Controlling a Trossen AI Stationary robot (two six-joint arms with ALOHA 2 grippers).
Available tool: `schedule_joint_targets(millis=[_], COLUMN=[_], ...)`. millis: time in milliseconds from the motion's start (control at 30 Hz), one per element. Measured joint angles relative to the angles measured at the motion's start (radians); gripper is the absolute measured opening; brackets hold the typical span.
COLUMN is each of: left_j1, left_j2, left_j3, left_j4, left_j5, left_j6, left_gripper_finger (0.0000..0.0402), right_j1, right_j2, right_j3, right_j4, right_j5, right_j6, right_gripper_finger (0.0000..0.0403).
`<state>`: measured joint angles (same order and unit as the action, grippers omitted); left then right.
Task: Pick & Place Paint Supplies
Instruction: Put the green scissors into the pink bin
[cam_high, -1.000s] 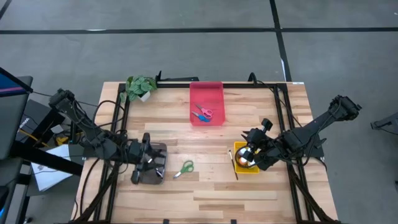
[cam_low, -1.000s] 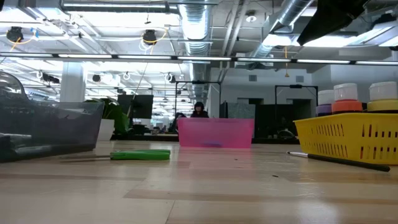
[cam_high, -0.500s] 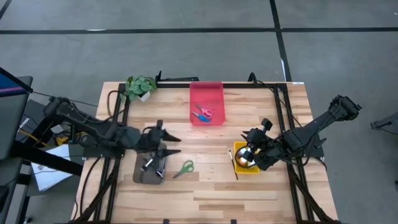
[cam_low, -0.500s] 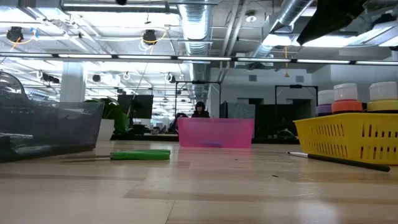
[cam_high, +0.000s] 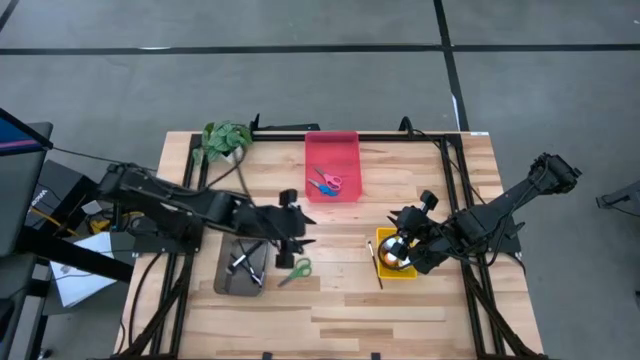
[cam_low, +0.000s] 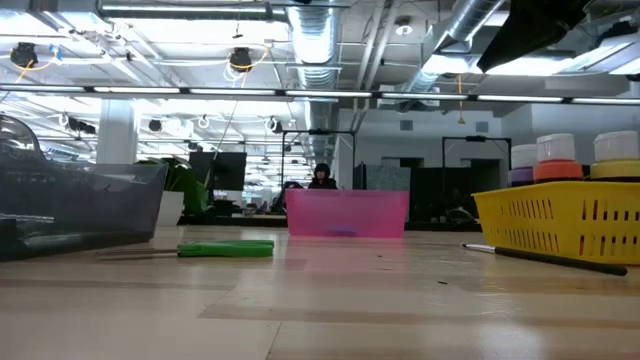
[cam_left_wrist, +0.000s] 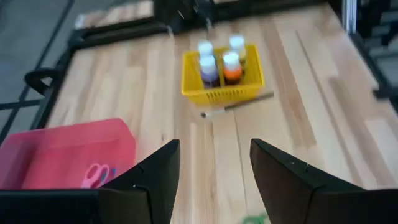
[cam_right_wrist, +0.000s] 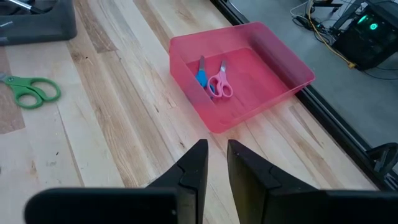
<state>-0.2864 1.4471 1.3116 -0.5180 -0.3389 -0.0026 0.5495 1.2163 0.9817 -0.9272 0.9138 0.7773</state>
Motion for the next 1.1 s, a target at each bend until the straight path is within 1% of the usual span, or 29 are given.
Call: schedule_joint_targets(millis=[100, 233, 367, 500, 667, 900, 967, 1100], left_j1=[-0.001, -0.001, -0.002, -0.005, -0.025, -0.066, -0.074, -0.07], left_j2=[0.066, 0.135, 0.197, 0.261, 0.345, 0.432, 0.453, 0.513], left_j3=[0.06, 0.122, 0.174, 0.228, 0.285, 0.288, 0.28, 0.275], left_j4=[-0.052, -0.122, -0.202, -0.284, -0.376, -0.428, -0.411, -0.413], left_j5=[0.03, 0.139, 0.225, 0.284, 0.295, 0.331, 0.328, 0.275], left_j6=[0.024, 0.022, 0.024, 0.007, -0.008, 0.001, -0.04, -0.187], left_gripper_finger=[0.0189, 0.0189, 0.0189, 0.0189, 0.0187, 0.0187, 0.0187, 0.0186], right_j1=[0.0, 0.0, 0.0, 0.0, 0.0, 0.0, 0.0, 0.0], right_j2=[0.0, 0.0, 0.0, 0.0, 0.0, 0.0, 0.0, 0.0], right_j3=[0.0, 0.0, 0.0, 0.0, 0.0, 0.0, 0.0, 0.0], right_j4=[0.0, 0.009, 0.031, 0.047, 0.051, 0.051, 0.049, 0.049], right_j5=[0.0, 0.0, 0.002, 0.003, 0.003, 0.003, 0.003, 0.003], right_j6=[0.0, 0.0, -0.02, -0.029, -0.029, -0.029, -0.029, -0.029], right_gripper_finger=[0.0056, 0.0056, 0.0056, 0.0056, 0.0056, 0.0056, 0.0056, 0.0056])
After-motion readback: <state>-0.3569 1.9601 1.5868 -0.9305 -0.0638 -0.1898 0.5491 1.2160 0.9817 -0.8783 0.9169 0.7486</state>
